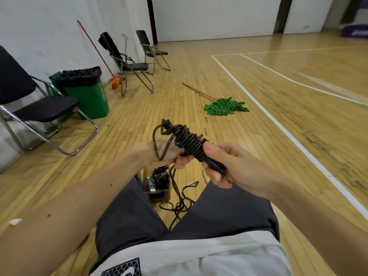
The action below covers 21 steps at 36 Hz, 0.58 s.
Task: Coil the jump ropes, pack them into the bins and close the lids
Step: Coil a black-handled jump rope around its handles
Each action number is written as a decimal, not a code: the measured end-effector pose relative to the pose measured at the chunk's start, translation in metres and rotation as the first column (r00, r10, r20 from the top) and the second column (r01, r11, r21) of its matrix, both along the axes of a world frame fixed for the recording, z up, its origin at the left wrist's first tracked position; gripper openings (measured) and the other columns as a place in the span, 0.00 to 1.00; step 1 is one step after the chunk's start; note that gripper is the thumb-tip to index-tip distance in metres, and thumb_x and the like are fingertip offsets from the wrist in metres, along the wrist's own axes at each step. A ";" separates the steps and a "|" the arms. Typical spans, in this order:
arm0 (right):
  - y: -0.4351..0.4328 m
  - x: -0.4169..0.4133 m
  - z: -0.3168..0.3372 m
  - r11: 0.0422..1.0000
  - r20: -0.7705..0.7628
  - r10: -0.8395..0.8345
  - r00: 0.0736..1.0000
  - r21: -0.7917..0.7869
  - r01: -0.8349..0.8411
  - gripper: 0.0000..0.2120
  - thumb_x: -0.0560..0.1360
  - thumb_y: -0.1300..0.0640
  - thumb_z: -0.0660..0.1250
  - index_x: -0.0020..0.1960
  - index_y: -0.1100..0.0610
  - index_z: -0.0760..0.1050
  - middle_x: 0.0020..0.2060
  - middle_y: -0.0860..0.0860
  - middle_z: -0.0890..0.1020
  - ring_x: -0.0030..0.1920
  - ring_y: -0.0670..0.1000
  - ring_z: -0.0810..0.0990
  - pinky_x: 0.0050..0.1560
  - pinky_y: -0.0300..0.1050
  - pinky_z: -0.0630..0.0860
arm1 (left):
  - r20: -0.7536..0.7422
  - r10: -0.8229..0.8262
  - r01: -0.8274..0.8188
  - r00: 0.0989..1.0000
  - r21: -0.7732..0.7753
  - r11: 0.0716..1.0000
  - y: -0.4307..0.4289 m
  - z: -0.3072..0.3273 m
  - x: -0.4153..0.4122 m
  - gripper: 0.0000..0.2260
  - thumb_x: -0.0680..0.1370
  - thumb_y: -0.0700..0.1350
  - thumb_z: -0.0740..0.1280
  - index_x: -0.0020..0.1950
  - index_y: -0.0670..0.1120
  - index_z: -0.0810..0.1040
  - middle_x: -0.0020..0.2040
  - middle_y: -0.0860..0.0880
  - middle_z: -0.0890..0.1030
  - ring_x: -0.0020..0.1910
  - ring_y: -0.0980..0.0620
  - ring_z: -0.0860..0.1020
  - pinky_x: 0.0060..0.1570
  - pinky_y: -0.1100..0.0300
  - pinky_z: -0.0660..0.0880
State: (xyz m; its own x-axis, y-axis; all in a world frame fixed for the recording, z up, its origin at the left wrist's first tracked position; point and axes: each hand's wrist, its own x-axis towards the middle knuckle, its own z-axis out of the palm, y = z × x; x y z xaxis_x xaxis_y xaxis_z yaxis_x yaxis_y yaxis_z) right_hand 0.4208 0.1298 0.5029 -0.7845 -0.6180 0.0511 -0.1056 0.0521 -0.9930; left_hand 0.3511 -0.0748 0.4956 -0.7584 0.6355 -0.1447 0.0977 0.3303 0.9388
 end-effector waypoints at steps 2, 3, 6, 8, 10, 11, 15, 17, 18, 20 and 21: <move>0.001 -0.003 -0.003 0.998 0.013 -0.061 0.998 -0.011 0.061 0.21 0.78 0.41 0.60 0.42 0.59 0.73 0.27 0.51 0.74 0.26 0.48 0.68 0.28 0.39 0.64 | 0.051 0.172 -0.176 0.984 0.079 0.981 0.000 -0.008 -0.001 0.03 0.83 0.36 0.60 0.52 0.40 0.74 0.41 0.44 0.75 0.29 0.53 0.72 0.27 0.63 0.70; 0.000 -0.004 -0.005 0.996 0.015 -0.092 0.996 -0.015 0.093 0.21 0.78 0.42 0.60 0.42 0.59 0.73 0.27 0.51 0.73 0.26 0.48 0.68 0.28 0.38 0.64 | 0.095 0.239 -0.250 0.966 0.121 0.961 0.001 -0.009 0.005 0.04 0.83 0.35 0.59 0.52 0.41 0.73 0.40 0.45 0.75 0.28 0.54 0.71 0.26 0.64 0.68; -0.001 -0.010 -0.011 0.981 0.033 -0.189 0.981 -0.031 0.190 0.21 0.78 0.42 0.60 0.43 0.60 0.73 0.27 0.50 0.73 0.26 0.47 0.68 0.28 0.37 0.64 | 0.099 0.109 -0.114 0.989 0.052 0.992 0.003 -0.008 0.020 0.07 0.85 0.42 0.59 0.49 0.42 0.73 0.36 0.49 0.72 0.26 0.56 0.63 0.25 0.64 0.59; 0.000 -0.016 -0.016 0.969 0.055 -0.241 0.969 -0.050 0.244 0.21 0.79 0.42 0.60 0.44 0.61 0.73 0.27 0.50 0.72 0.26 0.47 0.68 0.27 0.37 0.63 | 0.149 0.084 -0.090 0.985 0.036 0.995 0.006 -0.009 0.032 0.08 0.85 0.46 0.58 0.56 0.47 0.75 0.36 0.51 0.71 0.27 0.57 0.61 0.26 0.64 0.58; 0.002 -0.022 -0.021 0.959 0.080 -0.277 0.958 -0.047 0.281 0.22 0.80 0.43 0.60 0.44 0.62 0.73 0.27 0.50 0.71 0.26 0.47 0.67 0.28 0.38 0.62 | 0.179 0.112 -0.119 0.977 0.028 0.993 0.010 -0.018 0.038 0.12 0.86 0.48 0.57 0.67 0.49 0.73 0.35 0.52 0.70 0.28 0.58 0.61 0.29 0.62 0.58; 0.002 -0.024 -0.025 0.954 0.091 -0.294 0.952 -0.033 0.298 0.22 0.80 0.43 0.61 0.44 0.62 0.74 0.27 0.51 0.71 0.26 0.47 0.67 0.29 0.38 0.62 | 0.164 0.124 -0.128 0.979 0.012 0.992 0.012 -0.021 0.040 0.13 0.86 0.48 0.56 0.69 0.49 0.73 0.34 0.53 0.70 0.28 0.58 0.61 0.29 0.62 0.58; 0.005 -0.030 -0.038 0.925 0.077 -0.379 0.922 0.061 0.375 0.22 0.78 0.41 0.63 0.41 0.61 0.75 0.27 0.51 0.73 0.26 0.48 0.68 0.30 0.39 0.65 | 0.018 0.136 -0.133 0.990 -0.137 0.982 0.021 -0.021 0.046 0.12 0.85 0.48 0.59 0.67 0.48 0.75 0.34 0.51 0.73 0.27 0.57 0.65 0.27 0.65 0.63; 0.005 -0.033 -0.041 0.901 0.036 -0.425 0.905 0.108 0.419 0.22 0.79 0.42 0.64 0.40 0.60 0.75 0.26 0.51 0.74 0.26 0.49 0.68 0.29 0.39 0.66 | -0.077 0.113 -0.128 0.991 -0.220 0.967 0.024 -0.018 0.050 0.11 0.85 0.49 0.60 0.63 0.47 0.76 0.36 0.51 0.74 0.28 0.58 0.68 0.29 0.65 0.67; 0.005 -0.034 -0.042 0.886 0.003 -0.447 0.894 0.136 0.443 0.21 0.80 0.43 0.63 0.40 0.60 0.76 0.26 0.51 0.74 0.26 0.48 0.69 0.29 0.39 0.67 | -0.135 0.098 -0.132 0.986 -0.270 0.954 0.025 -0.017 0.050 0.11 0.85 0.49 0.61 0.62 0.46 0.76 0.37 0.50 0.74 0.28 0.59 0.69 0.30 0.65 0.69; 0.005 -0.036 -0.045 0.857 -0.081 -0.474 0.877 0.188 0.481 0.21 0.81 0.43 0.63 0.40 0.61 0.76 0.25 0.51 0.75 0.25 0.48 0.70 0.28 0.38 0.68 | -0.243 0.070 -0.155 0.968 -0.355 0.922 0.026 -0.014 0.050 0.11 0.84 0.48 0.61 0.63 0.46 0.76 0.36 0.50 0.75 0.29 0.59 0.71 0.33 0.61 0.73; 0.005 -0.037 -0.046 0.847 -0.113 -0.477 0.872 0.206 0.490 0.21 0.81 0.43 0.63 0.40 0.61 0.76 0.25 0.50 0.76 0.25 0.48 0.70 0.27 0.38 0.68 | -0.295 0.050 -0.169 0.954 -0.395 0.903 0.026 -0.012 0.051 0.11 0.84 0.48 0.61 0.63 0.46 0.77 0.36 0.51 0.76 0.30 0.57 0.73 0.35 0.58 0.75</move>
State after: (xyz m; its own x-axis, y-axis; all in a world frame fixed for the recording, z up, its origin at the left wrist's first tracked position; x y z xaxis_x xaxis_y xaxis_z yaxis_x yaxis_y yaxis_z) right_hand 0.3841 0.1347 0.4565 -0.9869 -0.1612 0.0112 -0.0642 0.3275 -0.9427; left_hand 0.4017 -0.0492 0.4834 -0.8669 0.4742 -0.1533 0.2687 0.7038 0.6576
